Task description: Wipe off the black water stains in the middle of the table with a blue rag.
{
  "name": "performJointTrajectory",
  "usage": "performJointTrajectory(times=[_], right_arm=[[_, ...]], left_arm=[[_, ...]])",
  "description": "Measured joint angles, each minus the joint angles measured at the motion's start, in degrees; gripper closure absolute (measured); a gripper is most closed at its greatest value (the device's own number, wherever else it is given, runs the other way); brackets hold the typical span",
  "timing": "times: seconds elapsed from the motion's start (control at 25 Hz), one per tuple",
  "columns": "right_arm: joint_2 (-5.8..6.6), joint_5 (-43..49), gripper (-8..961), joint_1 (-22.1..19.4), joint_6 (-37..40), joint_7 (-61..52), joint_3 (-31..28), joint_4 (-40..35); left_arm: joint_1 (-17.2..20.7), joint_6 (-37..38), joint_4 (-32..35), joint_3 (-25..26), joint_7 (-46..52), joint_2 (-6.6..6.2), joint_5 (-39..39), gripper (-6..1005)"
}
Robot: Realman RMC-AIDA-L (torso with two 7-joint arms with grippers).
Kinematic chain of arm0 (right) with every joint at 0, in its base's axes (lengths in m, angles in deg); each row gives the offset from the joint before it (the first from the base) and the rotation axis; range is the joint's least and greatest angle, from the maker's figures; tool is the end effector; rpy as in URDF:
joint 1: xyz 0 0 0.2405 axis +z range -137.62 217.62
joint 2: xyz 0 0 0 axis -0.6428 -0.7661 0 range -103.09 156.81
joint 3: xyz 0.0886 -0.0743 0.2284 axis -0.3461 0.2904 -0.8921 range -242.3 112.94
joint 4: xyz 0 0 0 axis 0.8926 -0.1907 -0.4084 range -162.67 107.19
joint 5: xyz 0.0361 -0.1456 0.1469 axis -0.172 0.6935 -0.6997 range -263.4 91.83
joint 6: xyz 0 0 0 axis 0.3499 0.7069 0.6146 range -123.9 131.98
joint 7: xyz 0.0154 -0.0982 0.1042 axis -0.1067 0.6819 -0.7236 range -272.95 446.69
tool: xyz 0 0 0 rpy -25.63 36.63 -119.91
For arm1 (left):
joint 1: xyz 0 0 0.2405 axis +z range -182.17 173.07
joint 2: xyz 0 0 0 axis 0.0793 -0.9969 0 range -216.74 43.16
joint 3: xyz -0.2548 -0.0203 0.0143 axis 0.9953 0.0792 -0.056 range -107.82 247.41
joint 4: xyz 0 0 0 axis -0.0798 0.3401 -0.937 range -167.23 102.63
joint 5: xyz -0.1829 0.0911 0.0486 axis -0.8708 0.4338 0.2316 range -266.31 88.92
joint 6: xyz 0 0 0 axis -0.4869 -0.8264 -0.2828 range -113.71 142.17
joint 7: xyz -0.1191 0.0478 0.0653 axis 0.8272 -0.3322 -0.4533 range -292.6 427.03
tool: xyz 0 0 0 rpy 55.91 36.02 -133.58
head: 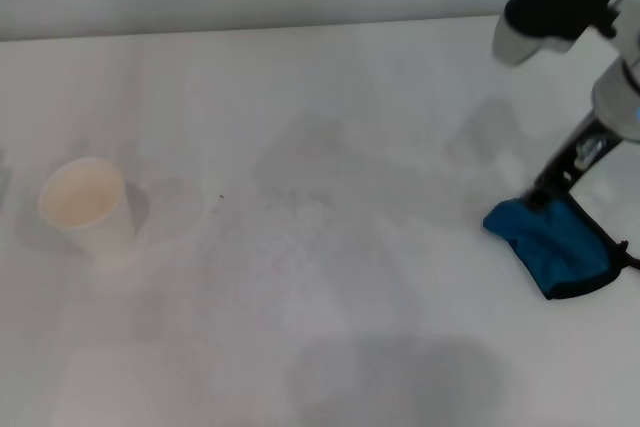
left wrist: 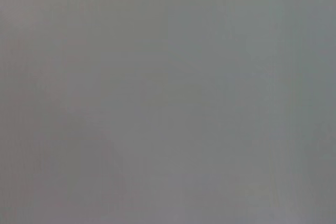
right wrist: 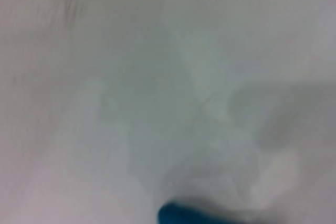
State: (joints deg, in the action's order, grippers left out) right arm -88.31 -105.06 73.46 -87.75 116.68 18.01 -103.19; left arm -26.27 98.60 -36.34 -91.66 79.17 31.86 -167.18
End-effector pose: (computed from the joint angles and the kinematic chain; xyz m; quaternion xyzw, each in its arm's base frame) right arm 0.2288 0.3544 0.0301 -0.8584 0.3452 -0.3037 0.2275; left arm -0.3564 0.2896 0.0381 -0.6698 -0.1473 -0.3065 0.6601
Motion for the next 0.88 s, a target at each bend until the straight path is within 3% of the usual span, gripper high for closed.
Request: performJointTrajectory(times=[0.28,0.44,0.48,0.88], right_arm=[[-0.04,-8.22,309,-3.6,6.3,9.35,-7.4,-4.0],[0.03,-19.27,305,-6.06,12.43,19.57,-16.78,-1.27],[0.03,-19.27,306,-6.06,12.43,19.57,-16.78,-1.27],[0.34,-47.32,308,-7.62,16.88,49.16,-48.12,20.42]], left_arm=[[0.17,0.21,0.0,0.0,0.0,0.0,0.0,339],[0.36,0.21,-0.14,0.0,0.0,-0.04,-0.01,339],[0.38,0.21,-0.33,0.01,0.0,-0.08,-0.1,339],[0.33,0.24,-1.48,-0.05,0.0,-0.01,-1.33,339]])
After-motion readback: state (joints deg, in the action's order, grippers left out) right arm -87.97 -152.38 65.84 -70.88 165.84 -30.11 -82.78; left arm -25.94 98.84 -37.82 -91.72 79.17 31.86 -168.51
